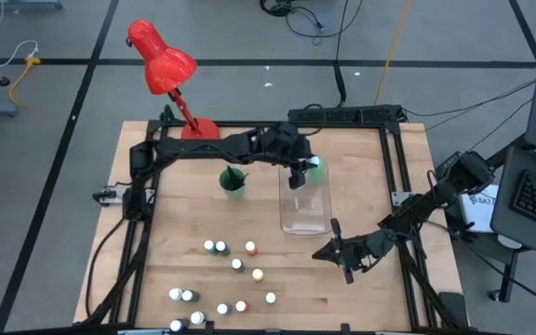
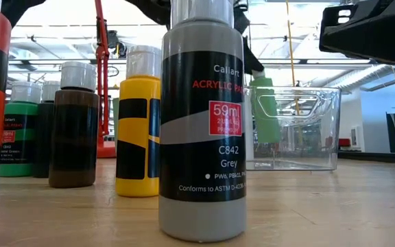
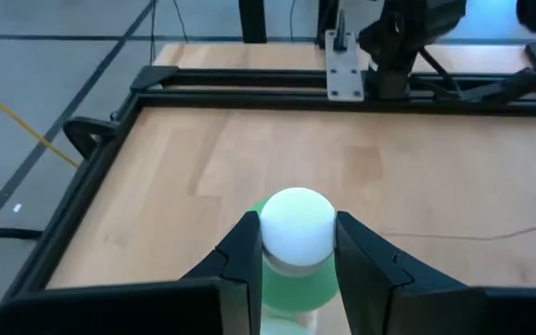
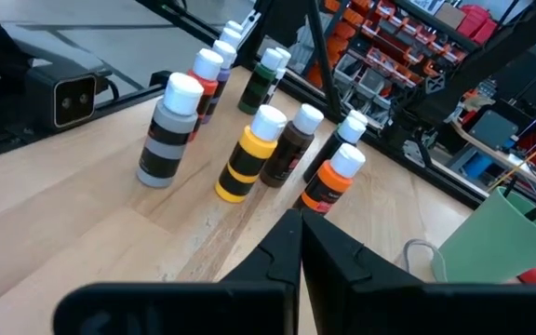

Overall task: Pick & Place Paint Supplies
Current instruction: Put the large green paint bottle into the transparent bin, then put the small orange paint bottle into the transparent bin

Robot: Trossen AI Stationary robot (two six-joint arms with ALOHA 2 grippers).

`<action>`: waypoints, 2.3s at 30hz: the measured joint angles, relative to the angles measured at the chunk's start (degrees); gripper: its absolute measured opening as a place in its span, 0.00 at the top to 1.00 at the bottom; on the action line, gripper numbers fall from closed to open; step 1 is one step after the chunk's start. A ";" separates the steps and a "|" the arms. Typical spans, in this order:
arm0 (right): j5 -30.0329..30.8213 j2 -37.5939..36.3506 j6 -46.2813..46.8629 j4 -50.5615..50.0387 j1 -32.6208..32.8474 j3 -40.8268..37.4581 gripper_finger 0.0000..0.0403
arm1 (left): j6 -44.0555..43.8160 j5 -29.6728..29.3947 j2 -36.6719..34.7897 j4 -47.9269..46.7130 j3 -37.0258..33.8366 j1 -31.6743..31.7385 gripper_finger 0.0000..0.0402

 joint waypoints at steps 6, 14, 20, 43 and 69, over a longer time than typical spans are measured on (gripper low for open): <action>-0.02 0.00 -0.44 -0.08 0.00 -0.04 0.99 | 1.39 -0.24 2.63 -0.31 0.00 0.00 0.78; 0.00 0.00 -0.78 -0.11 0.00 -0.04 0.99 | 1.49 -1.46 3.53 0.55 0.00 0.26 0.78; 0.00 0.00 -1.89 -0.13 -0.02 -0.04 0.99 | 1.78 -1.75 3.42 1.98 0.04 0.26 0.55; 0.07 0.00 -3.02 -0.58 -0.04 -0.02 0.99 | -7.49 -1.64 -27.69 -44.48 0.07 -6.84 0.54; 0.20 0.00 3.93 1.23 -0.07 -0.02 0.99 | -27.13 -22.90 -27.43 -63.40 0.00 -36.59 0.95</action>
